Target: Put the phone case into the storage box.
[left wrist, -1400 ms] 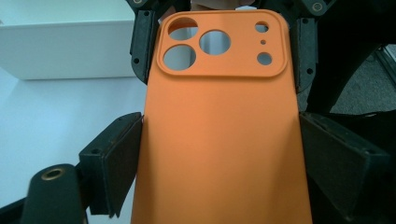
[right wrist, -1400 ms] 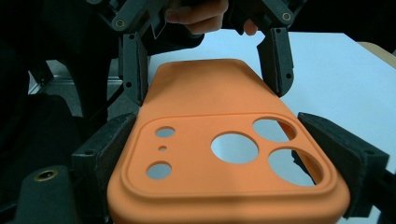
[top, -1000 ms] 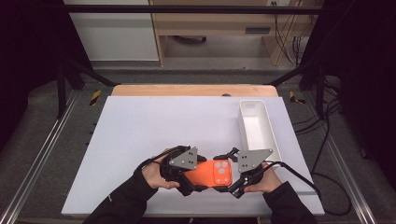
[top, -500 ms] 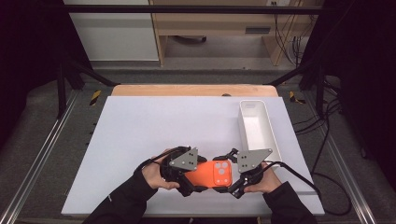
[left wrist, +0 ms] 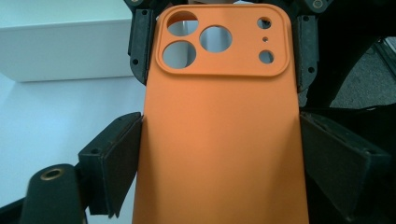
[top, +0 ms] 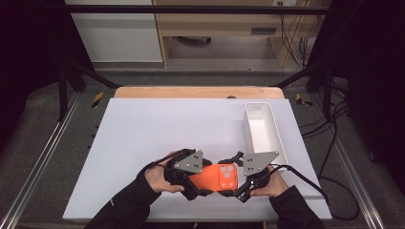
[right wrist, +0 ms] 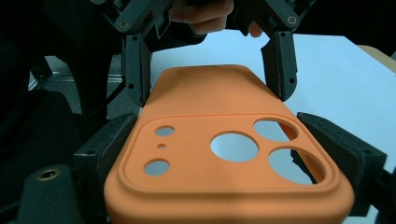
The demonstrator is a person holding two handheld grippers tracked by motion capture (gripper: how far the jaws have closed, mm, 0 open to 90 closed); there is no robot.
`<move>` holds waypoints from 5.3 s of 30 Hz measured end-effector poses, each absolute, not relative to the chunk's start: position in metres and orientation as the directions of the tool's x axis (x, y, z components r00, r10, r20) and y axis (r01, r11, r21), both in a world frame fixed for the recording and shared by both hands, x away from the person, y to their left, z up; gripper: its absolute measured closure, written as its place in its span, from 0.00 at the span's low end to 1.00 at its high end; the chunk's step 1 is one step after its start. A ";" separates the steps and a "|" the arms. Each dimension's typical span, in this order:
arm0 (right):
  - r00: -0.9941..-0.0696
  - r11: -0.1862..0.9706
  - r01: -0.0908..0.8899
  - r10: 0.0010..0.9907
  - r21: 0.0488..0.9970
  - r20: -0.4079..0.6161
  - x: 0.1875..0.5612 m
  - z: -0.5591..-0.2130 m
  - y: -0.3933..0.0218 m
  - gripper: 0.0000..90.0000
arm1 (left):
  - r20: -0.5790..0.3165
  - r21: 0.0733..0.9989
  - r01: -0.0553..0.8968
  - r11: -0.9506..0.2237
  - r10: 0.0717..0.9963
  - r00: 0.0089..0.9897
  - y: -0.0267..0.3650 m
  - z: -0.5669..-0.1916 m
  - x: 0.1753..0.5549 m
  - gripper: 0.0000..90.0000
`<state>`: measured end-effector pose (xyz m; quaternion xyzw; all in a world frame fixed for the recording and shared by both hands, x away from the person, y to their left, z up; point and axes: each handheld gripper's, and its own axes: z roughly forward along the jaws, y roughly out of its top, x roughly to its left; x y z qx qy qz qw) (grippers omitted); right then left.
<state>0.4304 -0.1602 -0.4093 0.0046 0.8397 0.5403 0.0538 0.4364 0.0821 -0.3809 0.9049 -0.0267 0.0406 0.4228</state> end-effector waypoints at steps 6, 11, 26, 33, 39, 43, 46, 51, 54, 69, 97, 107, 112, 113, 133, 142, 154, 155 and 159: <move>-0.995 0.417 -0.033 0.076 0.908 -0.071 0.431 -0.408 -0.162 0.18 | 0.108 0.772 -0.079 -0.631 0.007 0.994 0.083 -0.379 0.437 0.13; -0.994 0.432 -0.027 0.085 0.901 -0.070 0.432 -0.407 -0.163 0.18 | 0.101 0.790 -0.052 -0.611 0.046 0.994 0.091 -0.372 0.438 0.11; -0.990 0.478 -0.024 0.109 0.878 -0.086 0.434 -0.395 -0.173 0.18 | 0.064 0.784 0.034 -0.620 0.136 0.989 0.112 -0.376 0.440 0.03; -0.990 0.514 -0.016 0.111 0.858 -0.085 0.435 -0.390 -0.177 0.18 | 0.039 0.771 0.059 -0.634 0.139 0.990 0.117 -0.387 0.439 0.02; -0.990 0.551 -0.005 0.113 0.835 -0.080 0.435 -0.384 -0.181 0.18 | 0.027 0.754 0.068 -0.654 0.135 0.990 0.116 -0.394 0.439 0.02; -0.991 0.577 -0.005 0.107 0.816 -0.082 0.436 -0.379 -0.180 0.18 | 0.022 0.752 0.074 -0.655 0.137 0.990 0.116 -0.396 0.439 0.02; -0.992 0.598 -0.004 0.101 0.801 -0.080 0.437 -0.376 -0.177 0.18 | 0.014 0.746 0.078 -0.661 0.132 0.991 0.115 -0.398 0.440 0.02; -0.993 0.627 0.001 0.093 0.779 -0.074 0.439 -0.372 -0.172 0.18 | 0.003 0.732 0.083 -0.676 0.125 0.992 0.114 -0.401 0.439 0.02; -0.994 0.648 -0.003 0.081 0.762 -0.073 0.440 -0.370 -0.169 0.18 | -0.002 0.730 0.082 -0.679 0.119 0.993 0.114 -0.401 0.439 0.02; -0.997 0.715 0.001 0.052 0.699 -0.052 0.442 -0.364 -0.154 0.18 | -0.007 0.701 0.075 -0.709 0.099 0.995 0.108 -0.403 0.439 0.01; -0.998 0.793 -0.015 0.029 0.609 -0.061 0.443 -0.355 -0.133 0.18 | 0.034 0.605 -0.009 -0.796 0.015 0.999 0.077 -0.403 0.440 0.01; -0.998 0.814 -0.015 0.020 0.581 -0.055 0.444 -0.358 -0.124 0.18 | 0.039 0.573 -0.020 -0.819 0.003 0.999 0.069 -0.405 0.442 0.01; -0.998 0.822 -0.013 0.020 0.569 -0.051 0.444 -0.359 -0.123 0.18 | 0.043 0.545 -0.019 -0.838 0.005 0.999 0.062 -0.406 0.442 0.01; -0.999 0.824 -0.012 0.020 0.566 -0.051 0.444 -0.359 -0.123 0.18 | 0.043 0.542 -0.016 -0.841 0.009 0.999 0.061 -0.406 0.442 0.01; -0.998 0.836 -0.010 0.023 0.549 -0.053 0.444 -0.363 -0.119 0.18 | 0.077 0.474 -0.050 -0.879 -0.015 0.997 0.043 -0.405 0.442 0.05; -0.998 0.839 -0.023 0.011 0.543 -0.058 0.443 -0.365 -0.117 0.18 | 0.082 0.461 -0.059 -0.885 -0.024 0.996 0.037 -0.405 0.440 0.10; -0.999 0.843 -0.026 0.004 0.538 -0.054 0.443 -0.367 -0.116 0.18 | 0.080 0.423 -0.065 -0.904 -0.034 0.996 0.034 -0.407 0.441 0.15; -0.998 0.842 -0.026 0.004 0.538 -0.055 0.443 -0.367 -0.116 0.18 | 0.080 0.422 -0.063 -0.904 -0.032 0.996 0.034 -0.407 0.441 0.15; -0.998 0.842 -0.028 0.003 0.538 -0.056 0.444 -0.367 -0.116 0.18 | 0.084 0.420 -0.063 -0.905 -0.030 0.996 0.034 -0.406 0.441 0.15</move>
